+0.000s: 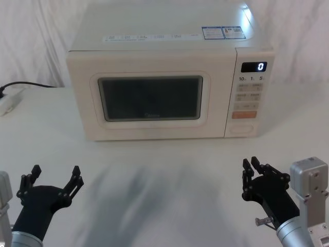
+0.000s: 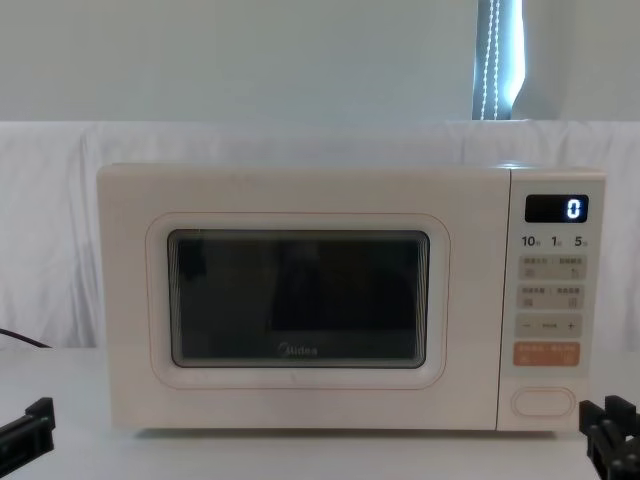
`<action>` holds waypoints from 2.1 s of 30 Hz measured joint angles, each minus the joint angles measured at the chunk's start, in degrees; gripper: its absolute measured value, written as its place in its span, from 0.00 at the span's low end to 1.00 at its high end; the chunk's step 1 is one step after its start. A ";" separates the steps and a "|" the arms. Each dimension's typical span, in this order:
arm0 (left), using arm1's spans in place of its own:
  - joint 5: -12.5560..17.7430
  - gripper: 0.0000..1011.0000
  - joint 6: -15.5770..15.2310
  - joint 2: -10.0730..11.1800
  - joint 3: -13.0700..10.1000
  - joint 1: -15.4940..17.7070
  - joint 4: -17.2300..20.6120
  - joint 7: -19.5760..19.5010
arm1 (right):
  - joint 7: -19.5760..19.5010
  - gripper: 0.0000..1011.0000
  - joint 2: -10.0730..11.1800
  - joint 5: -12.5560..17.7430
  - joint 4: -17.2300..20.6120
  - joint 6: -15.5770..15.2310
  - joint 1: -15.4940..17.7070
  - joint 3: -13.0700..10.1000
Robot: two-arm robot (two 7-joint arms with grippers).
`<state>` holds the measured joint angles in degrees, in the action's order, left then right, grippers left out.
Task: Press the button to open the microwave door with one hand; close the microwave door with the other hand.
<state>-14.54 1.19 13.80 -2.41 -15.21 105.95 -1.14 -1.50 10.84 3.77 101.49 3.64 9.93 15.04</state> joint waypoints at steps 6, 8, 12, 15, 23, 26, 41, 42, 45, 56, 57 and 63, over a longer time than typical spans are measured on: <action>0.00 0.99 0.00 0.00 0.00 0.00 0.00 0.00 | 0.00 0.03 0.00 0.00 0.00 0.00 0.00 0.00; 0.00 0.99 0.00 0.00 0.00 0.00 0.00 0.00 | 0.00 0.00 0.00 0.00 0.00 0.00 0.00 0.00; 0.00 0.99 0.00 0.00 0.00 0.00 0.00 0.00 | 0.00 0.00 0.00 0.00 0.00 0.00 0.00 0.00; 0.00 0.99 0.00 0.00 0.00 0.00 0.00 0.00 | 0.00 0.00 0.00 0.00 0.00 0.00 0.00 0.00; 0.00 0.99 0.00 0.00 0.00 0.00 0.00 0.00 | 0.09 0.00 -0.24 -0.16 0.00 0.02 0.08 -0.24; 0.00 0.99 0.00 0.00 0.00 0.00 0.00 0.00 | 0.30 0.00 -0.75 -0.70 0.00 0.01 0.15 -0.63; 0.00 0.99 0.00 0.00 0.00 0.00 0.00 0.00 | 0.91 0.00 -3.28 -4.64 -3.46 -2.84 -4.05 -1.82; 0.00 0.99 0.00 0.00 0.00 0.00 0.00 0.00 | 1.05 0.00 -3.67 -4.87 -4.47 -2.86 -4.88 -2.02; 0.00 0.99 0.00 0.00 0.00 0.00 0.00 0.00 | 1.38 0.00 -4.41 -5.22 -6.63 -2.83 -6.62 -2.40; 0.00 0.99 0.00 0.00 0.00 0.00 0.00 0.00 | 2.32 0.00 -6.85 -6.88 -13.40 -3.67 -12.53 -3.75; 0.00 0.99 0.00 0.00 0.00 0.00 0.00 0.00 | 2.55 0.00 -7.08 -7.12 -14.25 -3.77 -13.19 -3.90; 0.00 0.99 0.00 0.00 0.00 0.00 0.00 0.00 | 3.47 0.00 -7.80 -8.14 -17.21 -4.08 -15.63 -4.33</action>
<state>-14.54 1.19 13.81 -2.41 -15.21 105.95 -1.14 1.97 3.04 -4.36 84.28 -0.44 -5.70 10.72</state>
